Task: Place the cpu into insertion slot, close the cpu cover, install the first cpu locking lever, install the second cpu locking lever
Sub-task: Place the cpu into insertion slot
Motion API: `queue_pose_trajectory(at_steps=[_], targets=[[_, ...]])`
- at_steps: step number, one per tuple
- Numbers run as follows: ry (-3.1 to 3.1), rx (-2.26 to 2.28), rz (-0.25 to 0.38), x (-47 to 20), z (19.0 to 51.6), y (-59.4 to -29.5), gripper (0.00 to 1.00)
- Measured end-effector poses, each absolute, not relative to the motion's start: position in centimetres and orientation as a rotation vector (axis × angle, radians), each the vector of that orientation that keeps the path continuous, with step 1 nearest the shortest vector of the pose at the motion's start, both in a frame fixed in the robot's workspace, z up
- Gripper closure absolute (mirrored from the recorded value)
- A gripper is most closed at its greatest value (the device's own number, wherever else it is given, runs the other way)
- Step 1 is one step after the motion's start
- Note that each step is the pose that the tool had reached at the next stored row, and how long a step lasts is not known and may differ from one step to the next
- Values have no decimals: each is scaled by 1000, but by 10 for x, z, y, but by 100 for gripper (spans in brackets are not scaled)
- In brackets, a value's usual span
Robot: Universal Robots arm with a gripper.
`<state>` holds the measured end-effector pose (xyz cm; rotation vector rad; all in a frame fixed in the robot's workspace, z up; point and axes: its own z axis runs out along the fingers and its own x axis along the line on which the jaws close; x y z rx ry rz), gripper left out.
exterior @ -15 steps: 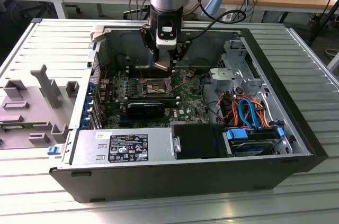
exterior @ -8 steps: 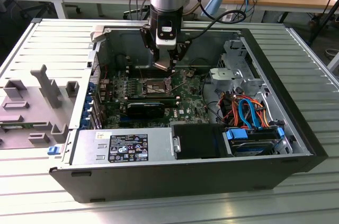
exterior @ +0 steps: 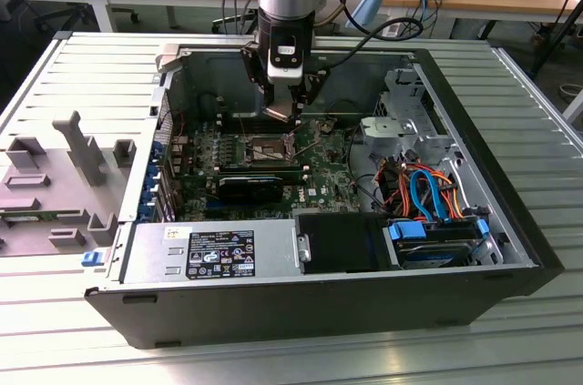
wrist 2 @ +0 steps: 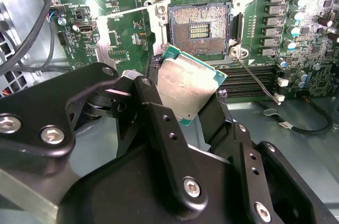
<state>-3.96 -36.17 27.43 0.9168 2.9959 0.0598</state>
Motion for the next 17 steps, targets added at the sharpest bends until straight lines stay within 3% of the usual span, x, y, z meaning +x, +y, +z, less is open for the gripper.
queue_pose_trajectory(at_steps=[17], targets=[[2976,977,59,-40,274,-362,45]])
